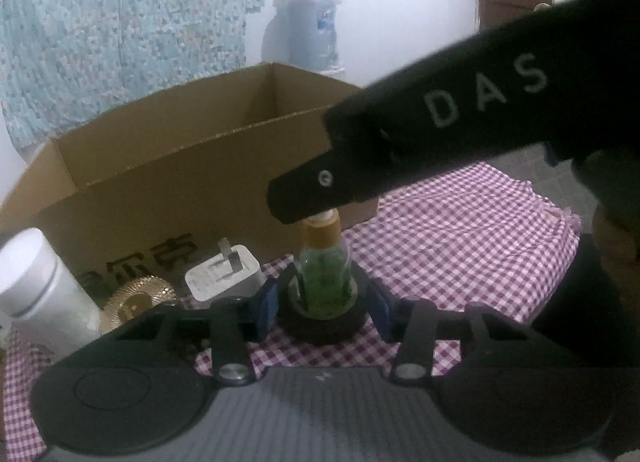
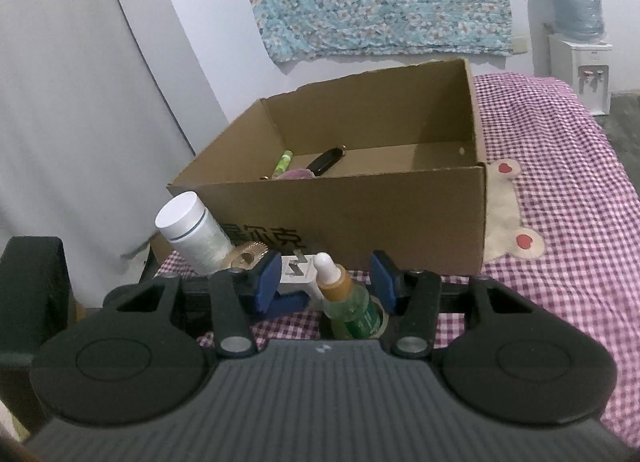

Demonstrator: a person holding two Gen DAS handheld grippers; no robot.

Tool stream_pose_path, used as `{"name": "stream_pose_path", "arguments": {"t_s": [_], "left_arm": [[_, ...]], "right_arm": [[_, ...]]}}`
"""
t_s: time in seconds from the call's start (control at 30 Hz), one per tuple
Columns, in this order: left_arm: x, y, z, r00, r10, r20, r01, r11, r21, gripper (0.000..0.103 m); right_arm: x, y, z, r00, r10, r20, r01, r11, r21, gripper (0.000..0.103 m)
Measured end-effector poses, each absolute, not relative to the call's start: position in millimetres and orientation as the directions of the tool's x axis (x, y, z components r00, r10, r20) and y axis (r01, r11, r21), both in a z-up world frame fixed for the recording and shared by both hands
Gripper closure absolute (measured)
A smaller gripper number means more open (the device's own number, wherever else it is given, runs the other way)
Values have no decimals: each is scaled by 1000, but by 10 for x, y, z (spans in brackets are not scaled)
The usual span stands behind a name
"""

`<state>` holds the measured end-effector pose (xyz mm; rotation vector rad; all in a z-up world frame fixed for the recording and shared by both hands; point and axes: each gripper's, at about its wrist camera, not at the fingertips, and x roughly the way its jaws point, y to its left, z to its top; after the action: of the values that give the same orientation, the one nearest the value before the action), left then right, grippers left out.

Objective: Organize rigid objects
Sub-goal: 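Grasp the green dropper bottle with the right gripper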

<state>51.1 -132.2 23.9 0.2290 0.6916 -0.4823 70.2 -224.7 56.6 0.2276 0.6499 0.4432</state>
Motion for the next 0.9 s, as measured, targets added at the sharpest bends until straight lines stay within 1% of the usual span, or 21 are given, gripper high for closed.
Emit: {"name": "stream_pose_path", "arguments": {"t_s": [0.07, 0.13, 0.17, 0.2, 0.27, 0.37, 0.6, 0.9], "left_arm": [[539, -1319, 211, 661, -355, -661, 501, 865, 36, 58], [569, -1313, 206, 656, -360, -663, 506, 862, 32, 59], [579, -1323, 198, 654, -362, -664, 508, 861, 31, 62], [594, -1326, 188, 651, -365, -666, 511, 859, 29, 66], [616, -1339, 163, 653, -363, -665, 507, 861, 28, 68], [660, -1352, 142, 646, -365, -670, 505, 863, 16, 70], [742, -1403, 108, 651, -360, -668, 509, 860, 32, 70], [744, -1450, 107, 661, -360, -659, 502, 864, 32, 70]], "right_arm": [[748, -2232, 559, 704, 466, -536, -328, 883, 336, 61], [801, -2224, 531, 698, 465, -544, -328, 883, 335, 65], [829, -2227, 516, 694, 467, -548, -326, 883, 339, 67], [846, -2235, 500, 690, 469, -551, -326, 881, 342, 71], [877, -2246, 474, 682, 473, -559, -324, 879, 349, 77], [894, -2284, 457, 671, 495, -553, -329, 866, 375, 81], [904, -2307, 407, 662, 497, -561, -317, 864, 391, 81], [869, -2259, 407, 663, 482, -572, -323, 874, 363, 82]]}}
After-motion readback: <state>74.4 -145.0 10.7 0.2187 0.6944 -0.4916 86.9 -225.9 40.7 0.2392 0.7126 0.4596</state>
